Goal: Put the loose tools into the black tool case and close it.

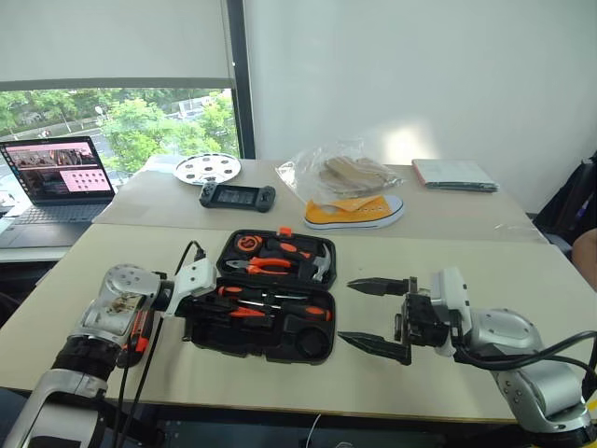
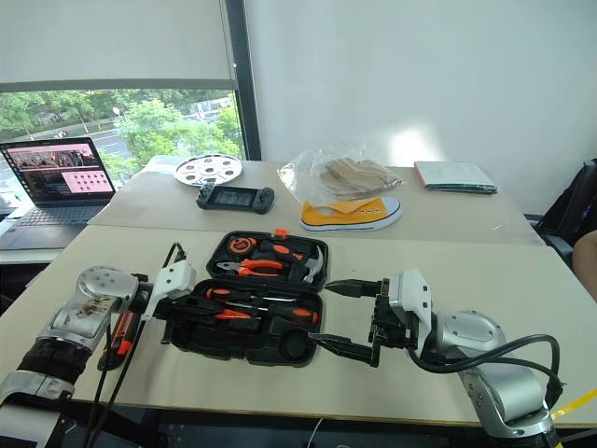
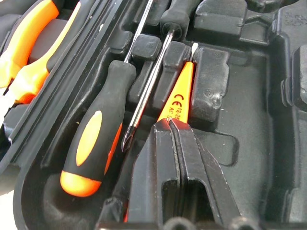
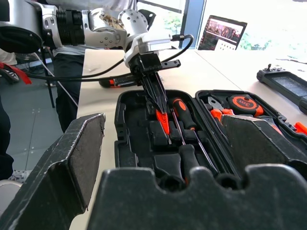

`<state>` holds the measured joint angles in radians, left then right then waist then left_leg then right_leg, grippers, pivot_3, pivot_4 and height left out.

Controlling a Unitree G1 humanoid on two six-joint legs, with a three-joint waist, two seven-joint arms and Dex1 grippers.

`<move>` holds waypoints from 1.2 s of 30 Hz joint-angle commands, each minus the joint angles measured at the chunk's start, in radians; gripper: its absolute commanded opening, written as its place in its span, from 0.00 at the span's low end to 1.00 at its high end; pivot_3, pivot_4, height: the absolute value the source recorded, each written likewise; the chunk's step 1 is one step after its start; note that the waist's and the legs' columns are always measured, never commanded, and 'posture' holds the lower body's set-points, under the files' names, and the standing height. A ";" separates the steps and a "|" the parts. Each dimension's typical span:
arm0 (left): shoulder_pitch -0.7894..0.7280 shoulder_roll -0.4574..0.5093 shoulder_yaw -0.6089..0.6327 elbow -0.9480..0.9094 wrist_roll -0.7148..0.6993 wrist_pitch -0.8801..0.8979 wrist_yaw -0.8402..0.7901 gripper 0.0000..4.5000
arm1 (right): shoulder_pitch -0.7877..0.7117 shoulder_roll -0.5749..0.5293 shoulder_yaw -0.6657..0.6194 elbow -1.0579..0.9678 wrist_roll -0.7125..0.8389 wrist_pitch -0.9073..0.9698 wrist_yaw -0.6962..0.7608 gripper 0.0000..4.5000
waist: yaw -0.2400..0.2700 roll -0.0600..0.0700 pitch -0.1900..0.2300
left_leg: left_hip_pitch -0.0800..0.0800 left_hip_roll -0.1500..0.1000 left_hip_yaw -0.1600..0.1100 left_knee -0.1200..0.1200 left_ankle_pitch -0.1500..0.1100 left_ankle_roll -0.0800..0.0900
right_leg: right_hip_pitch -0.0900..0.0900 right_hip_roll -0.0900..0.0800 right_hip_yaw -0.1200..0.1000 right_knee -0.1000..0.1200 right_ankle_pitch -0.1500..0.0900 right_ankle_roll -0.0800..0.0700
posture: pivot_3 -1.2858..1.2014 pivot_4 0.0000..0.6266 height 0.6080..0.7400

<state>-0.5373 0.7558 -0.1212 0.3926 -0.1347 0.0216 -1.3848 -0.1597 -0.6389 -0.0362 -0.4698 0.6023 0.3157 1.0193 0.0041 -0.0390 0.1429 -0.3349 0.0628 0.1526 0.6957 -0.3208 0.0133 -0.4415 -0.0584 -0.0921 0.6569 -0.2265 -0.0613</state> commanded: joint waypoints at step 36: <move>0.718 -0.160 0.681 -0.739 -0.446 0.751 0.999 0.99 | 0.017 0.122 0.063 0.093 -0.061 -0.300 0.086 1.00 | 0.006 -0.002 0.000 | -0.001 0.004 -0.006 -0.002 -0.001 -0.002 | 0.000 -0.002 -0.003 -0.010 0.004 -0.008 | 0.52 0.24 1.00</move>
<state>0.1836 0.5820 0.5792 -0.3300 -0.6033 0.7212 -0.4392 -0.1397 -0.5167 0.0330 -0.3535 0.5329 0.0292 1.1089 0.0096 -0.0409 0.1432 -0.3353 0.0665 0.1470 0.6940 -0.3217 0.0096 -0.4415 -0.0606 -0.0948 0.6472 -0.2228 -0.0690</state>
